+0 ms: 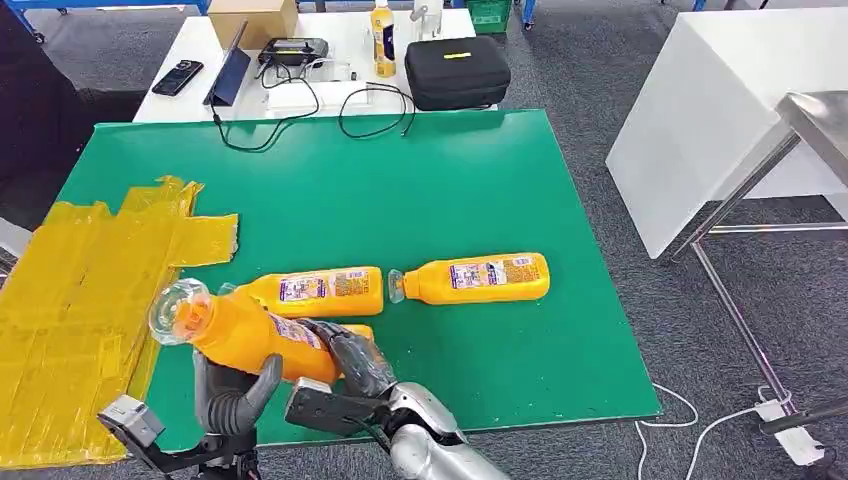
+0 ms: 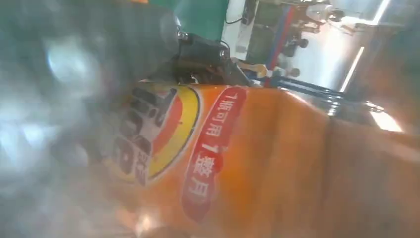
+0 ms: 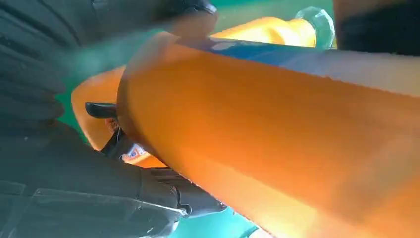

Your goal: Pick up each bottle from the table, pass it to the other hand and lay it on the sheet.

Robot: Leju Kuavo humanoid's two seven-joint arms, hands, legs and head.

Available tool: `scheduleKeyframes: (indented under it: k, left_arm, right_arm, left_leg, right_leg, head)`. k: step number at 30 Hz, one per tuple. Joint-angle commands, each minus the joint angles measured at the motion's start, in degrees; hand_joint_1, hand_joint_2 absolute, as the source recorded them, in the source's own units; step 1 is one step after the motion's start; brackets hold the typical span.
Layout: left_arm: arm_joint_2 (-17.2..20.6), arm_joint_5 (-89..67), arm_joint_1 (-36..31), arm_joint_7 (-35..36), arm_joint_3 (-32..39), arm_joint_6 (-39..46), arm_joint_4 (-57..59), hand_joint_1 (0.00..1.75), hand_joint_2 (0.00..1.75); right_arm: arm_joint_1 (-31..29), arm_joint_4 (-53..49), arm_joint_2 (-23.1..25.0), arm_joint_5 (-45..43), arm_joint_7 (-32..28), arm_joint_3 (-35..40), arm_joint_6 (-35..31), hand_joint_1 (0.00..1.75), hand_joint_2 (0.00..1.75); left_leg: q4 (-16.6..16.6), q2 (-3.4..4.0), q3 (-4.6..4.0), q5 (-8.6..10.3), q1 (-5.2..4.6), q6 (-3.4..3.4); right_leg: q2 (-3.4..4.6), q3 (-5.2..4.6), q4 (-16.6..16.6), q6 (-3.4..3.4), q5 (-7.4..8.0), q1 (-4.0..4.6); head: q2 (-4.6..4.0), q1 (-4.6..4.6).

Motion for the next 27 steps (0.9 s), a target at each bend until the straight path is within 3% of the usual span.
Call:
scheduleKeyframes:
  k: [1,2,3,12,20,27]
  left_arm:
    - [0.3,0.1,-2.7,0.4,-0.8,0.0,0.5,1.75,1.75]
    - [0.3,0.3,-2.4,0.4,-0.5,0.2,-0.2,1.75,1.75]
    - [0.3,0.4,-2.1,0.4,-0.3,0.4,-1.2,1.75,1.75]
    - [0.3,0.0,0.8,0.4,7.0,-1.5,-14.3,1.75,1.75]
    - [1.6,-1.4,1.3,0.4,11.8,-1.5,-21.9,1.75,1.75]
    - [2.4,-2.7,1.4,0.4,11.6,0.2,-23.3,1.75,1.75]
  right_arm:
    - [2.7,1.2,0.4,1.3,-0.6,0.6,-0.3,1.75,1.75]
    - [3.5,-0.4,0.2,2.0,-1.1,-0.1,-2.0,0.23,1.75]
    - [4.2,-2.0,0.0,3.1,-1.0,-0.7,-2.2,0.0,0.0]
    - [13.1,-20.4,-2.1,7.1,-0.1,-7.7,-1.6,0.0,0.0]
    - [13.2,-21.7,-2.6,7.4,-0.4,-9.3,-0.3,0.0,0.0]
    - [13.0,-21.4,-2.5,7.3,-0.5,-9.5,-0.3,0.0,0.0]
  left_leg:
    - [-0.2,-0.12,0.21,0.0,0.08,-0.13]
    - [-0.1,-0.12,0.12,-0.01,0.08,-0.1]
    - [-0.1,-0.13,0.2,-0.02,0.12,-0.14]
    - [0.0,-0.08,0.01,-0.05,0.08,-0.08]
    - [-0.1,0.02,0.07,-0.04,0.09,-0.12]
    - [-0.1,0.0,0.08,-0.03,0.05,-0.08]
  right_leg:
    - [-0.2,0.27,-0.2,-0.09,-0.06,0.08]
    - [-0.18,0.18,-0.1,-0.07,-0.05,0.08]
    - [-0.22,0.27,-0.2,-0.1,-0.06,0.12]
    - [-0.12,0.07,0.0,-0.06,-0.07,0.07]
    - [-0.04,0.09,-0.1,-0.09,-0.04,0.09]
    - [-0.05,0.1,-0.1,-0.06,-0.04,0.05]
  head:
    - [0.0,-0.02]
    - [0.0,0.0]
    - [0.0,0.0]
    - [0.0,0.02]
    - [0.0,0.0]
    - [0.0,0.02]
